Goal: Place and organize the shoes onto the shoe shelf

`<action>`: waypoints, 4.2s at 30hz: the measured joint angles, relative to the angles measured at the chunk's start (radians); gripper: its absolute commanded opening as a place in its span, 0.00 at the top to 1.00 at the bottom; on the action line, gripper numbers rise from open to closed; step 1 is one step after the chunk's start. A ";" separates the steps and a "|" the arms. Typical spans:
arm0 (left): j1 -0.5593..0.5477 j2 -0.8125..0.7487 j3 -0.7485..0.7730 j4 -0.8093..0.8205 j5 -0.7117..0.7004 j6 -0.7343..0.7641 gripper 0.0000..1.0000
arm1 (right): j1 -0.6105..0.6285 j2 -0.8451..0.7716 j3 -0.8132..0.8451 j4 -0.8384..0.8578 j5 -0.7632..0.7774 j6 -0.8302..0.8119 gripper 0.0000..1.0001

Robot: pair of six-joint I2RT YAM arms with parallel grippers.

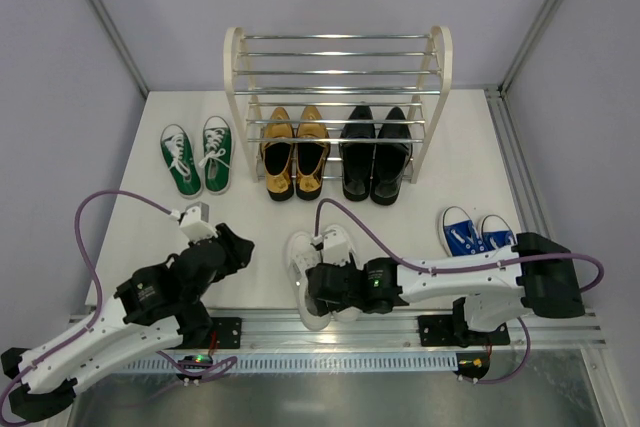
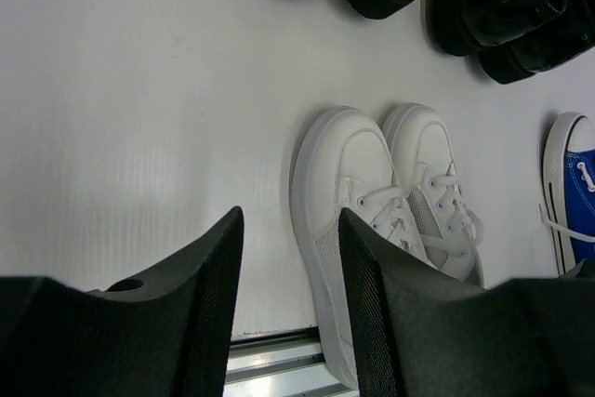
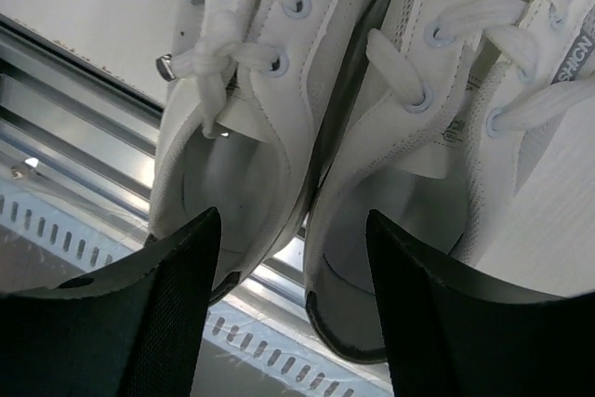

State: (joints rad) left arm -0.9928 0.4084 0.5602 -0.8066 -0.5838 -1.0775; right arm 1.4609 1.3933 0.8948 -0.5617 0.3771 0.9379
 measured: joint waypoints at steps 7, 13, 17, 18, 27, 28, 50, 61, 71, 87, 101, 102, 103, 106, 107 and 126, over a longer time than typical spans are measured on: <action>0.000 0.010 0.000 -0.007 -0.008 0.009 0.52 | -0.002 0.111 -0.024 0.093 0.019 0.016 0.56; 0.000 0.010 0.000 -0.015 -0.018 0.013 0.40 | -0.011 0.133 -0.024 0.082 0.053 -0.005 0.96; 0.000 0.008 0.000 -0.023 -0.022 0.012 0.38 | -0.013 0.131 -0.023 0.075 0.061 -0.005 0.96; 0.000 0.006 0.001 -0.026 -0.025 0.012 0.34 | -0.013 0.128 -0.023 0.072 0.063 -0.005 0.96; 0.000 -0.015 0.061 -0.072 -0.070 0.024 0.11 | -0.018 -0.064 0.012 -0.159 0.096 -0.098 0.96; 0.000 -0.018 0.070 -0.076 -0.078 0.031 0.10 | -0.019 -0.093 0.034 -0.188 0.108 -0.110 0.96; 0.000 -0.090 0.128 -0.158 -0.137 0.047 0.00 | -0.553 -0.103 0.348 -0.155 0.256 -0.582 0.96; 0.000 -0.090 0.128 -0.174 -0.138 0.047 0.00 | -0.791 0.006 0.432 -0.040 0.160 -0.689 0.96; 0.000 -0.091 0.140 -0.181 -0.138 0.045 0.00 | -0.860 0.077 0.455 0.042 0.090 -0.741 0.96; 0.000 -0.091 0.145 -0.183 -0.138 0.045 0.00 | -0.895 0.165 0.578 0.085 0.055 -0.750 0.96; 0.000 -0.099 0.155 -0.203 -0.138 0.041 0.00 | -0.915 0.210 0.607 0.137 0.071 -0.715 0.45; 0.000 -0.099 0.156 -0.203 -0.138 0.041 0.00 | -0.916 0.208 0.607 0.171 0.079 -0.716 0.37; 0.000 -0.099 0.157 -0.203 -0.138 0.041 0.00 | -0.919 0.202 0.607 0.200 0.082 -0.717 0.35; 0.000 -0.099 0.157 -0.203 -0.138 0.041 0.00 | -0.924 0.166 0.593 0.244 0.087 -0.717 0.27; 0.000 -0.099 0.157 -0.203 -0.138 0.042 0.00 | -0.926 0.152 0.586 0.252 0.088 -0.718 0.27; 0.000 0.055 0.159 -0.115 -0.120 0.105 0.00 | -0.743 -0.473 0.140 0.052 0.224 -0.533 0.04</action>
State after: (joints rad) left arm -0.9932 0.4629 0.7193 -0.9218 -0.7036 -0.9726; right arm 0.7174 0.9203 1.0344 -0.5095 0.6006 0.4049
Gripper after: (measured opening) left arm 0.996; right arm 0.912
